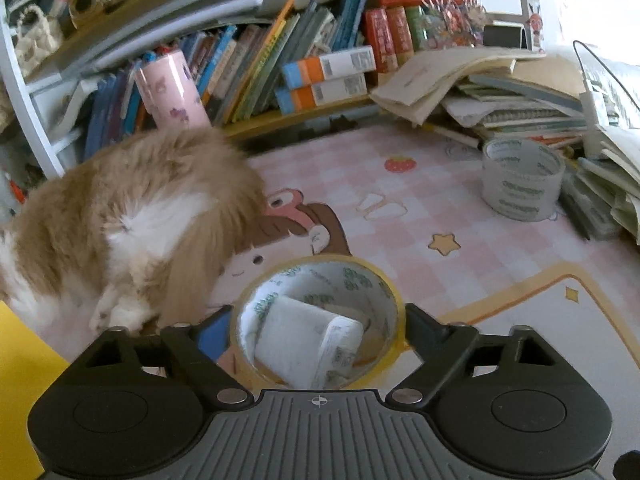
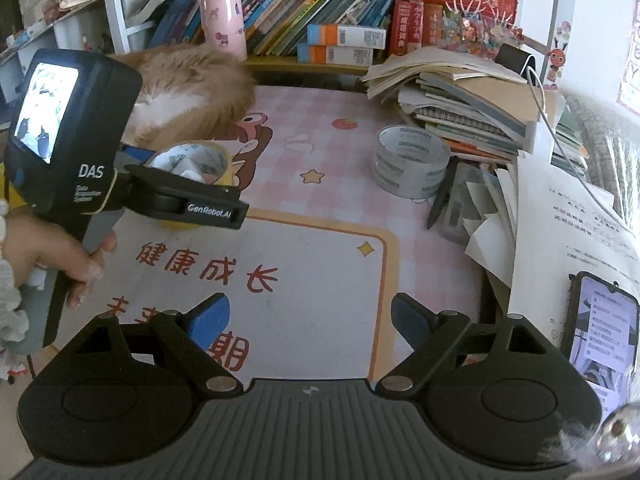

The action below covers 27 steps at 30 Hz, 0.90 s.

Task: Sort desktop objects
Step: 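Close the left tool on the rim of the yellow tape roll, then grasp the white charger with the right tool while the left tool holds the tape roll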

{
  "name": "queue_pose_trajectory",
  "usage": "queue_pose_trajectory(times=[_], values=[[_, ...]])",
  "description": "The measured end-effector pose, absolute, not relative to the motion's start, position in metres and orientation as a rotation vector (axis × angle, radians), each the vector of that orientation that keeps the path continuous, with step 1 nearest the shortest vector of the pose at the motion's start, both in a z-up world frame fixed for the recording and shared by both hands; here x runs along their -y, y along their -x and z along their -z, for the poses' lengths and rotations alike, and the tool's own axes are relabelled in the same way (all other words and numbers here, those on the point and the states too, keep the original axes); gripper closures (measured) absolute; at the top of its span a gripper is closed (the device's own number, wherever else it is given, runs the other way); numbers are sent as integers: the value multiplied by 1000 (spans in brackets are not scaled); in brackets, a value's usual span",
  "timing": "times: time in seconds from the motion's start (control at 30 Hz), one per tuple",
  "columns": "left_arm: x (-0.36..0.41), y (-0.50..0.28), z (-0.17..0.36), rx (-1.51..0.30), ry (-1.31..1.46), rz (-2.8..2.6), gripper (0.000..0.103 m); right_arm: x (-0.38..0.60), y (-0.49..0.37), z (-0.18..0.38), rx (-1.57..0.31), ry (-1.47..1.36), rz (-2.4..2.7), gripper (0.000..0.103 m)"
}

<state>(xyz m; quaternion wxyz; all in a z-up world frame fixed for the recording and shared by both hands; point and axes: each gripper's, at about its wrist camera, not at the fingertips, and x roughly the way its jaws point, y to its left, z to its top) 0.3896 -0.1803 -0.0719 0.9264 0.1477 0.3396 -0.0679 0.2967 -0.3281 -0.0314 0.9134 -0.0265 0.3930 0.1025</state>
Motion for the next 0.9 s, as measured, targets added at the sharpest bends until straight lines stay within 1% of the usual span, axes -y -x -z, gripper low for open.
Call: queue_pose_trajectory(times=[0.13, 0.43, 0.8, 0.9], values=[[165, -380, 58, -721, -183, 161, 15, 325, -301, 32, -808, 56, -238, 16], [120, -312, -7, -616, 65, 148, 15, 299, -321, 38, -825, 73, -369, 16], [83, -247, -33, -618, 114, -71, 15, 239, -348, 49, -784, 175, -628, 16], [79, -234, -36, -624, 114, -116, 15, 223, -354, 50, -755, 186, -692, 19]])
